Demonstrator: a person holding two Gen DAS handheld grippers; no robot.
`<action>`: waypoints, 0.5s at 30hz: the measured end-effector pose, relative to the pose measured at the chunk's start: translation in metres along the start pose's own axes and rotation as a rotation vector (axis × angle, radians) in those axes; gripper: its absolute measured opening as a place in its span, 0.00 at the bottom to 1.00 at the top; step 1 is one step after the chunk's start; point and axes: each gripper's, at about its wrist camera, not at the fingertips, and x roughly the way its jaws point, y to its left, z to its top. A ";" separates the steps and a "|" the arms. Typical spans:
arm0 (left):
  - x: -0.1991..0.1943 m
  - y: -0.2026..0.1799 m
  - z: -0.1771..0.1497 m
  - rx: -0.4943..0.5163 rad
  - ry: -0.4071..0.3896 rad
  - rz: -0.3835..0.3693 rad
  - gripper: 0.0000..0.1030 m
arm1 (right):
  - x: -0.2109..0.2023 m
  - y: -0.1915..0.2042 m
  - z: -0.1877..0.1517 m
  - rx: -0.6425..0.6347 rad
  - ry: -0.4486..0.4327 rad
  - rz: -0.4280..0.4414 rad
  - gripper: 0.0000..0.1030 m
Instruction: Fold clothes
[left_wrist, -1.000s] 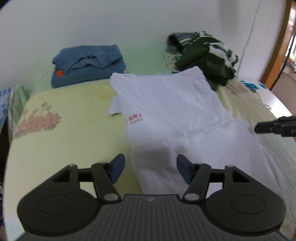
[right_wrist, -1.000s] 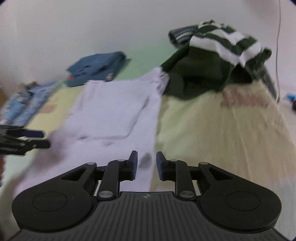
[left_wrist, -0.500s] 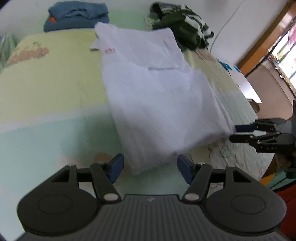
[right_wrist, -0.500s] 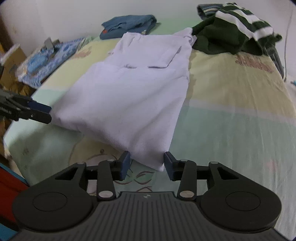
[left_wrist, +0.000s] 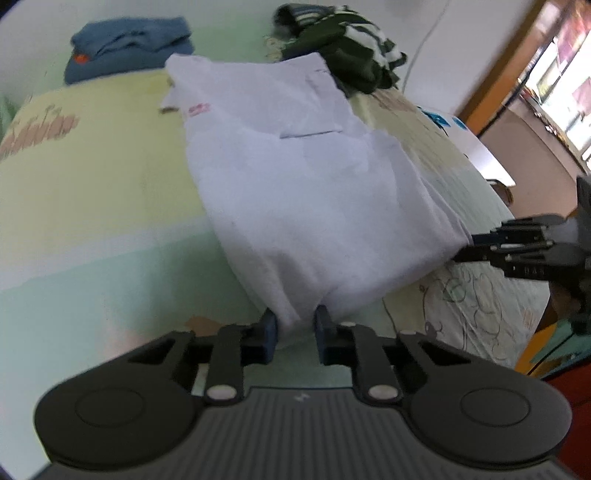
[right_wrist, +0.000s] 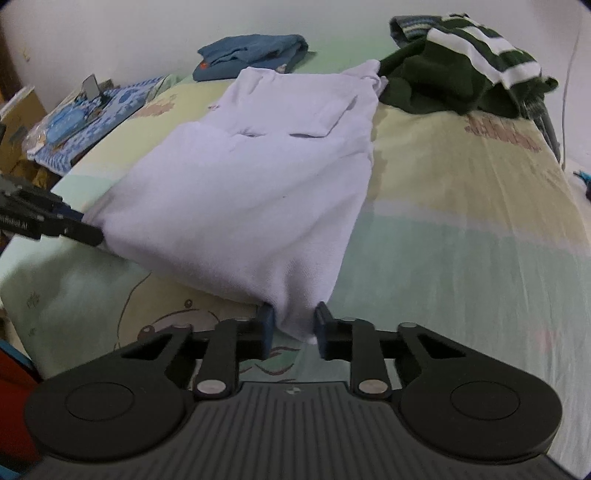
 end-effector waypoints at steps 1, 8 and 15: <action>-0.002 0.000 0.001 0.008 -0.005 0.002 0.10 | -0.001 0.002 0.000 -0.017 0.004 -0.003 0.15; -0.016 -0.014 -0.004 0.052 -0.009 -0.060 0.03 | -0.014 0.007 0.000 -0.110 0.018 -0.025 0.10; -0.026 -0.014 -0.021 0.068 0.044 -0.108 0.00 | -0.021 0.014 -0.004 -0.151 0.026 -0.047 0.08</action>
